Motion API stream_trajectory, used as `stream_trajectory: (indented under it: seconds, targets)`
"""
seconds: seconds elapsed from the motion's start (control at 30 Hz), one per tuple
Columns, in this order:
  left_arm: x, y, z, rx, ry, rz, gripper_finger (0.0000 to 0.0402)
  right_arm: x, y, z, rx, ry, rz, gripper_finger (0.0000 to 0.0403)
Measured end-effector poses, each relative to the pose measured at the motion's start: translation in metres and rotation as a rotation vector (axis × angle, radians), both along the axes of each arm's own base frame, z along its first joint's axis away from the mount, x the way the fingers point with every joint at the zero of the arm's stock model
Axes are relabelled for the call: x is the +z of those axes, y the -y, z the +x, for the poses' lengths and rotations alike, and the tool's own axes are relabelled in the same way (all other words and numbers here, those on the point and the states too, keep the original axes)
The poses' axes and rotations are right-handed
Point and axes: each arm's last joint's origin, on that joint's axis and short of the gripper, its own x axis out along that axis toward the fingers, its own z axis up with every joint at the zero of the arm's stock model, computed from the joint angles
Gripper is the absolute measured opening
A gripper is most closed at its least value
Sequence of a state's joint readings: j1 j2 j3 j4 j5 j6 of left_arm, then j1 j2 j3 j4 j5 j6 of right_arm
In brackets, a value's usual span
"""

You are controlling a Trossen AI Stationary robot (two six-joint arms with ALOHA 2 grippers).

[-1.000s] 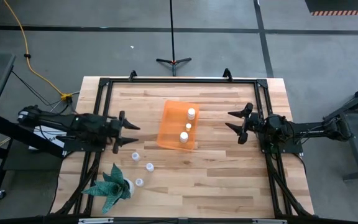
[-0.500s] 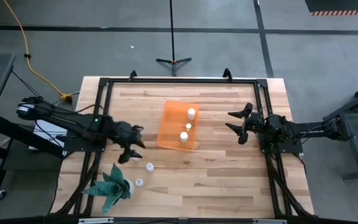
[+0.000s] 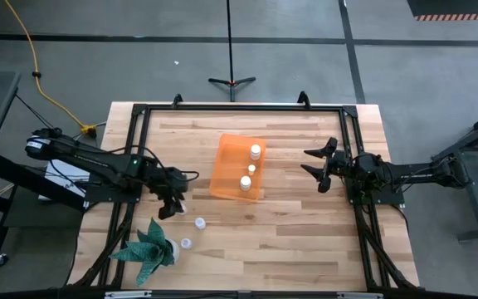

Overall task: Pick and place pill bottles into a basket
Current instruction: Put the top left transparent pill bottle into the orange bin

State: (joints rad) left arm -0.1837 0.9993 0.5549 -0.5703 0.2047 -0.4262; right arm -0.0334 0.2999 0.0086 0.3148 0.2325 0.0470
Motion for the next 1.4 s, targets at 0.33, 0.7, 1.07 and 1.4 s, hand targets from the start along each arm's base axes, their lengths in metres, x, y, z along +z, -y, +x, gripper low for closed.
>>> stream_trajectory:
  seconds: [0.33,0.7,1.07,1.4]
  targets:
    - [-0.001,0.0,-0.001,0.053,-0.027,-0.023,0.028,-0.002,0.0,0.0,0.0,-0.017,-0.002,0.0247]
    - [-0.001,0.016,-0.005,0.126,-0.024,0.044,0.0261,-0.003,0.0,0.0,0.0,-0.027,-0.001,0.0247]
    - [-0.001,0.035,-0.012,0.092,0.02,0.123,0.0214,-0.003,0.0,0.0,-0.008,-0.027,0.001,0.0247]
    - [0.0,0.038,-0.012,0.061,0.038,0.121,0.0207,-0.003,0.0,0.0,0.004,-0.028,-0.001,0.0247]
